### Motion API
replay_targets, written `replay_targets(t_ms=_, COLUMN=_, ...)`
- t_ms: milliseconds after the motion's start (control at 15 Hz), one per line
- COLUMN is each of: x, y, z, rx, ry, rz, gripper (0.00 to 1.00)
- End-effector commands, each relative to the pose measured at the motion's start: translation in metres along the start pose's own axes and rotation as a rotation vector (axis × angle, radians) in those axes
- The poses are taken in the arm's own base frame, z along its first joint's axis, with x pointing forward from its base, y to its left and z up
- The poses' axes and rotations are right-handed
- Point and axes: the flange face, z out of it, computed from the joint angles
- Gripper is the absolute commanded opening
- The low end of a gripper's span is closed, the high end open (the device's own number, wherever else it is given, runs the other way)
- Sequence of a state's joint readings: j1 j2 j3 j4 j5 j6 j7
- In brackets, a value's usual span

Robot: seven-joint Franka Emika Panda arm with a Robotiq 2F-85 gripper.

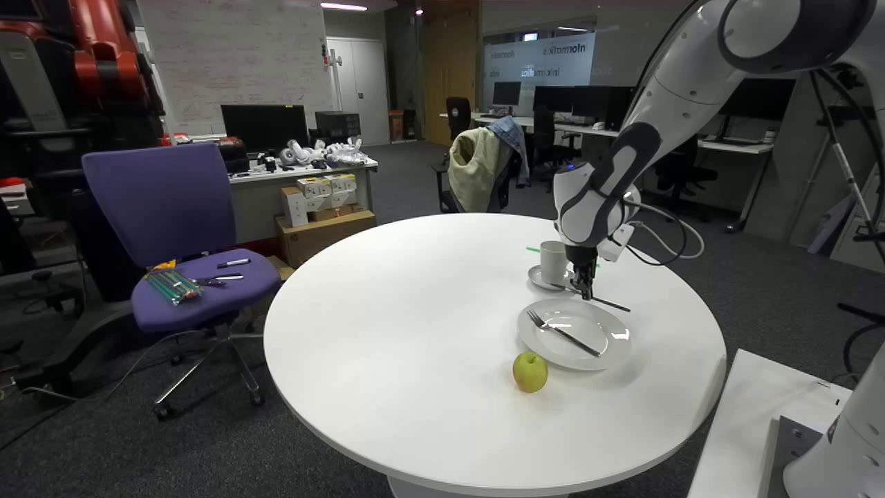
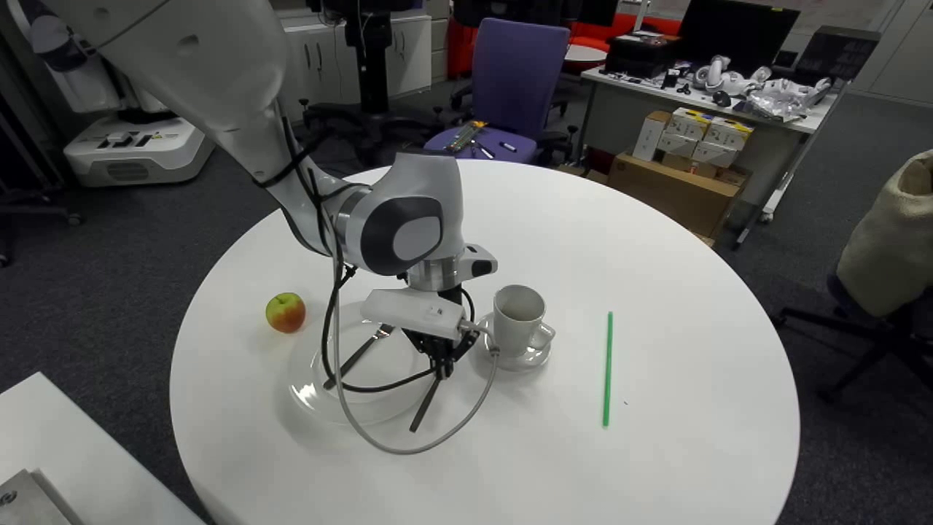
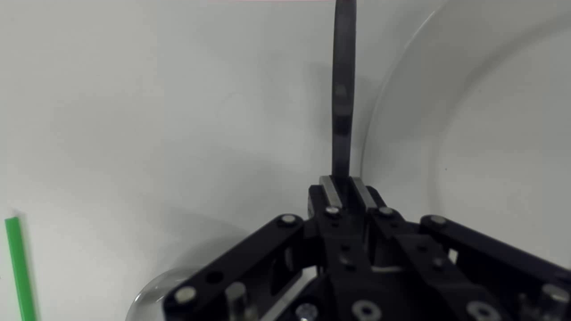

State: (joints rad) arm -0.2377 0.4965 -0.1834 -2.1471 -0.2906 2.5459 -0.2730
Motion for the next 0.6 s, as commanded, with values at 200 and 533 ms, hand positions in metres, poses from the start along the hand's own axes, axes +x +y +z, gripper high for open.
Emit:
replay_targets(t_ms=200, x=0.0047, y=0.009, z=0.0076, rx=0.005, ry=0.008, rz=-0.01, gripper=0.03)
replay_targets(t_ms=533, x=0.008, y=0.0124, z=0.0088, rx=0.001, ry=0.009, rz=-0.006, gripper=0.03)
